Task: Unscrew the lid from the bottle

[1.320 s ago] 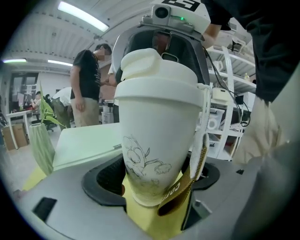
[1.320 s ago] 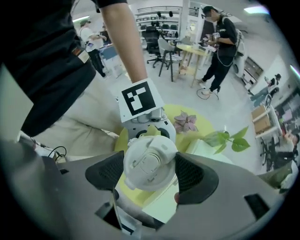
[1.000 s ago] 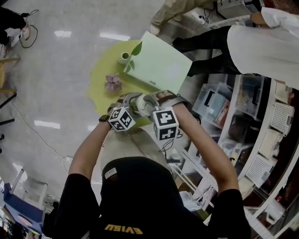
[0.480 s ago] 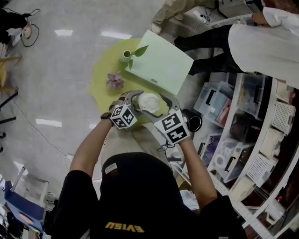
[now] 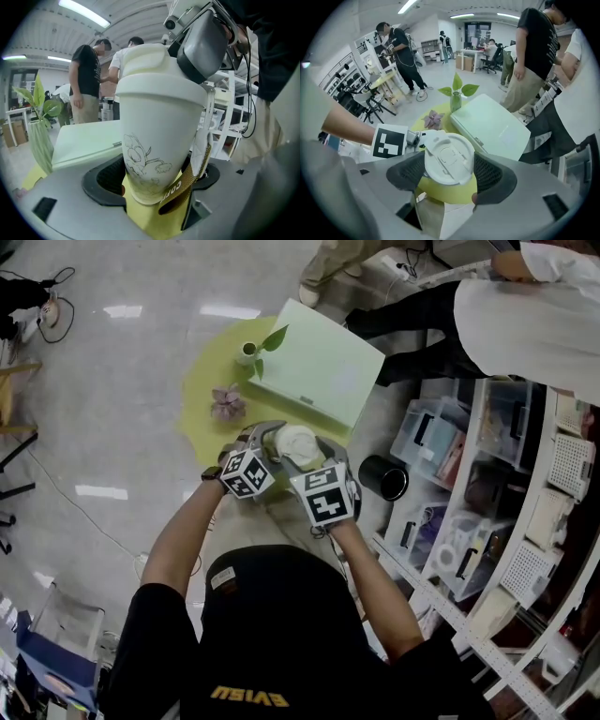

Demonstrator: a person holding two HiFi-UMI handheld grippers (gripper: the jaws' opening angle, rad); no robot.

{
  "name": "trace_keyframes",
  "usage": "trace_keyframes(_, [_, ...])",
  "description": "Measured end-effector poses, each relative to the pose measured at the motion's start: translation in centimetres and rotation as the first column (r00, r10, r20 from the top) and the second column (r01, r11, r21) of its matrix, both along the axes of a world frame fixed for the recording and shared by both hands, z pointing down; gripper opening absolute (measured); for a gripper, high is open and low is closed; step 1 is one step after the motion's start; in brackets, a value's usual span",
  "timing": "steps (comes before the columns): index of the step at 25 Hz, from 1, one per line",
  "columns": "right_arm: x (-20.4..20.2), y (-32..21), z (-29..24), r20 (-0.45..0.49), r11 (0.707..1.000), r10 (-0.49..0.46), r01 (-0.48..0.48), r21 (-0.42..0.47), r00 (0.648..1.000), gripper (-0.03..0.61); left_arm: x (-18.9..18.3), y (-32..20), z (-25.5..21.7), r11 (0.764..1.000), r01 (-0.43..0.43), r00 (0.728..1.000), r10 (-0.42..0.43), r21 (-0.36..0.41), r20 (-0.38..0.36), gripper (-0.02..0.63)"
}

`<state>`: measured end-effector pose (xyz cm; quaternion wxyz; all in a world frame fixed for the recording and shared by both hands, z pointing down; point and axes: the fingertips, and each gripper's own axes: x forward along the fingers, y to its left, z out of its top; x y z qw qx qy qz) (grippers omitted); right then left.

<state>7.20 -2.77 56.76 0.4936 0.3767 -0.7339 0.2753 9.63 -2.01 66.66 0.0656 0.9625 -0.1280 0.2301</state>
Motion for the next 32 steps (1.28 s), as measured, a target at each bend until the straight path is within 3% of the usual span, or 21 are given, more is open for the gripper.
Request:
trace_keyframes(10, [-0.03, 0.02, -0.05, -0.004, 1.000, -0.026, 0.025, -0.015, 1.000, 0.324, -0.03, 0.03, -0.01, 1.000, -0.006, 1.000, 0.006, 0.000, 0.000, 0.387])
trace_keyframes(19, [-0.18, 0.26, -0.01, -0.009, 0.988, -0.154, 0.153, -0.034, 0.988, 0.322, -0.06, 0.13, 0.11, 1.000, -0.026, 1.000, 0.026, -0.003, 0.006, 0.387])
trace_keyframes(25, [-0.32, 0.33, -0.08, -0.018, 0.952, -0.301, 0.299, -0.063, 0.954, 0.322, 0.02, 0.17, 0.18, 0.999, -0.033, 0.999, 0.033, -0.005, 0.010, 0.387])
trace_keyframes(32, [-0.44, 0.62, 0.05, -0.031, 0.882, -0.466, 0.461, -0.100, 0.884, 0.322, 0.04, 0.20, 0.29, 0.999, -0.042, 0.999, 0.042, -0.011, 0.011, 0.386])
